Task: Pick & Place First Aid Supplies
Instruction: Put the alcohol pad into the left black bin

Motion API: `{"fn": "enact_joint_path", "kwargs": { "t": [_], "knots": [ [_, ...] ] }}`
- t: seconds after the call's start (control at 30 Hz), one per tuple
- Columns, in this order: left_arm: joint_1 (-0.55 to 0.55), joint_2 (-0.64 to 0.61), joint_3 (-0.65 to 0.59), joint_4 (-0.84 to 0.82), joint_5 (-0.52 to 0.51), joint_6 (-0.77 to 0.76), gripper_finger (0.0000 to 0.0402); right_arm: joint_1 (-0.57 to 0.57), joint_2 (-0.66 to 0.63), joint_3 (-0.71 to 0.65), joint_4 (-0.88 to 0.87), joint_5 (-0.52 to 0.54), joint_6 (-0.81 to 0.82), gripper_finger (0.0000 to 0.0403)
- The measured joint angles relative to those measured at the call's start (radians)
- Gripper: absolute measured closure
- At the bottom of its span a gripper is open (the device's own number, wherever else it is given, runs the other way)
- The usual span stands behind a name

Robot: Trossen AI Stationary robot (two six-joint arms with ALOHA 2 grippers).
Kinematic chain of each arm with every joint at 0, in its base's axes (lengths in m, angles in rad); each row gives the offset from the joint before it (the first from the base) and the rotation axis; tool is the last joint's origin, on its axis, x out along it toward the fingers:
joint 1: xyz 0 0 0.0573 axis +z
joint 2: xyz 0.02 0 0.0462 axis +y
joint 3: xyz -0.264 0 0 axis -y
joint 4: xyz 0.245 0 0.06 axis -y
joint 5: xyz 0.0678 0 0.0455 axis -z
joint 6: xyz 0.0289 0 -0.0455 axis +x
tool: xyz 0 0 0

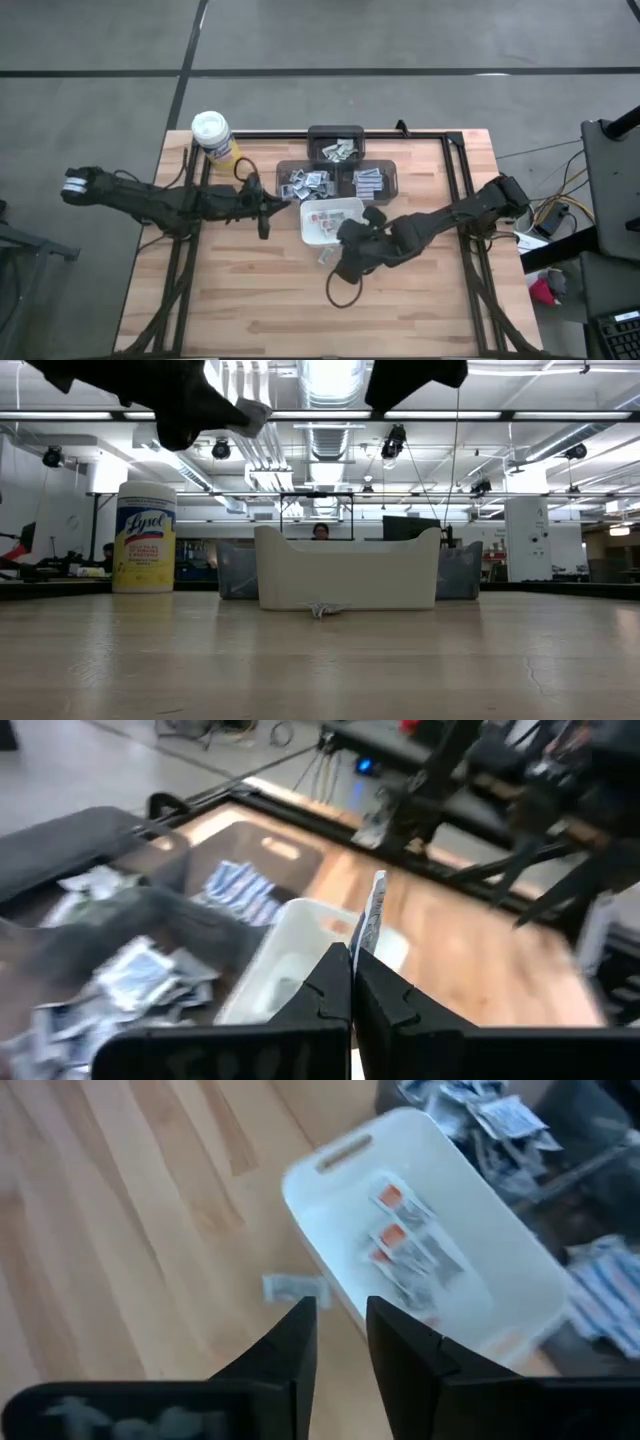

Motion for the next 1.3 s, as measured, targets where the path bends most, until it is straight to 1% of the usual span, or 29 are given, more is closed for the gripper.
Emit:
{"fn": "enact_joint_path", "kwargs": {
  "t": [0.13, 0.3, 0.47, 0.6, 0.77, 0.9, 1.0, 1.13, 1.3],
  "knots": [
    [0.070, 0.028, 0.073, -0.125, 0.023, 0.045, 0.0401, 0.003, -0.032, -0.010, -0.066, -0.001, -0.057, 0.0329],
    [0.148, 0.096, 0.160, -0.207, 0.052, 0.074, 0.0401, 0.002, -0.095, -0.028, -0.092, 0.000, -0.180, 0.0341],
    [0.193, 0.214, 0.251, -0.258, 0.069, 0.106, 0.0402, 0.002, -0.175, -0.046, -0.088, 0.001, -0.324, 0.0344],
    [0.219, 0.332, 0.337, -0.316, 0.074, 0.131, 0.0402, 0.002, -0.269, -0.099, -0.086, 0.002, -0.365, 0.0344],
    [0.256, 0.465, 0.453, -0.407, 0.074, 0.169, 0.0402, 0.002, -0.416, -0.223, -0.039, 0.001, -0.391, 0.0344],
    [0.289, 0.548, 0.538, -0.513, 0.073, 0.194, 0.0402, 0.002, -0.552, -0.351, 0.068, -0.006, -0.413, 0.0347],
    [0.319, 0.597, 0.596, -0.622, 0.074, 0.199, 0.0402, 0.002, -0.653, -0.453, 0.153, -0.017, -0.441, 0.0346],
    [0.356, 0.645, 0.648, -0.725, 0.080, 0.204, 0.0401, 0.001, -0.784, -0.591, 0.270, -0.064, -0.472, 0.0347],
    [0.393, 0.667, 0.662, -0.745, 0.120, 0.206, 0.0401, 0.002, -0.928, -0.742, 0.353, -0.091, -0.477, 0.0351]
  ]
}}
